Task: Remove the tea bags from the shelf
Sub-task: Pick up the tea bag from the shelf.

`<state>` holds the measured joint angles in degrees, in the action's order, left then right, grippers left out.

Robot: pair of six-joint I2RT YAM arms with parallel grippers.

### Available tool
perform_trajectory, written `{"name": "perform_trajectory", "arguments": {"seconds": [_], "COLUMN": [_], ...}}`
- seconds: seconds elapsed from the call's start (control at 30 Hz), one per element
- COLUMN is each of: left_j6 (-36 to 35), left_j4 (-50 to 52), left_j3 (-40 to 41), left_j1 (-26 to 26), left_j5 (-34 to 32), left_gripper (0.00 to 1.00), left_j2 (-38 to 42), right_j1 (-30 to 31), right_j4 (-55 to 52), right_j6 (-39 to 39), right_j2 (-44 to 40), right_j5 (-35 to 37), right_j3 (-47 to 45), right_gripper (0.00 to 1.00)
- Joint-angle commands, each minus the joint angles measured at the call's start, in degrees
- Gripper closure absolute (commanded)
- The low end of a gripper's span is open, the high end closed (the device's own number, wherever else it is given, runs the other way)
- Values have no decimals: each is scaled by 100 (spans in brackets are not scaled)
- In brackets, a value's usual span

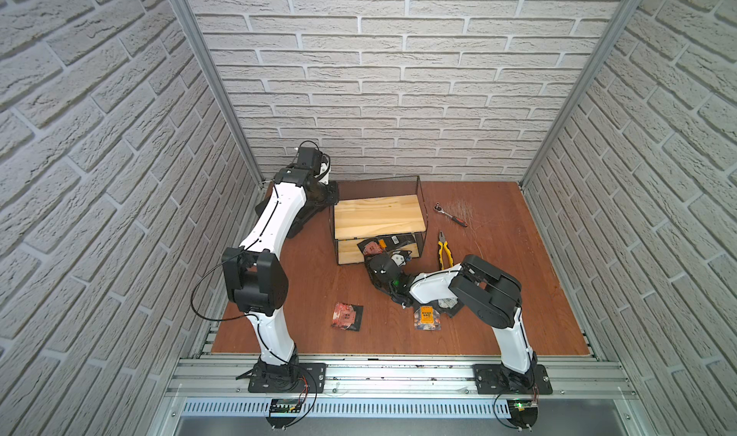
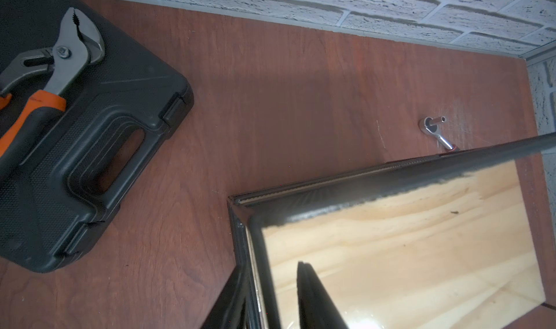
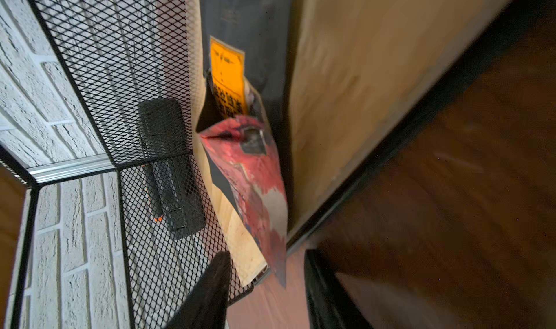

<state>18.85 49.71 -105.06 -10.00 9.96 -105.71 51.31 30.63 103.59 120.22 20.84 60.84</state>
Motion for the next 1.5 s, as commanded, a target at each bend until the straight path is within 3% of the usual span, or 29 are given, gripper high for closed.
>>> {"name": "perform_trajectory", "arguments": {"seconds": [0.0,0.37,0.53,0.9,0.97,1.17,1.47], "left_j6": [-109,-119,-123,-99,-85,-100,-158], "left_j4": [64,66,77,43,26,25,42], "left_j3": [15,29,38,118,134,123,209], "left_j1": [49,51,51,52,51,60,73], "left_j5": [-63,-67,-69,-55,-56,-64,-90], "left_gripper": [68,68,68,68,68,68,68], "left_j2": [-177,-154,-137,-111,-107,-114,-53], "right_j1": [-24,-16,70,117,111,138,181], "right_j4": [-165,-87,-170,170,534,50,334], "right_j6": [190,241,161,-476,-807,-1433,-2428], "right_j2": [169,167,-70,-931,-1037,-1847,-2592], "right_j5": [177,150,84,-236,-509,-1529,-4038], "right_j3": [85,-2,-41,-367,-452,-907,-1849], "right_gripper": [60,91,97,97,97,97,97]}}
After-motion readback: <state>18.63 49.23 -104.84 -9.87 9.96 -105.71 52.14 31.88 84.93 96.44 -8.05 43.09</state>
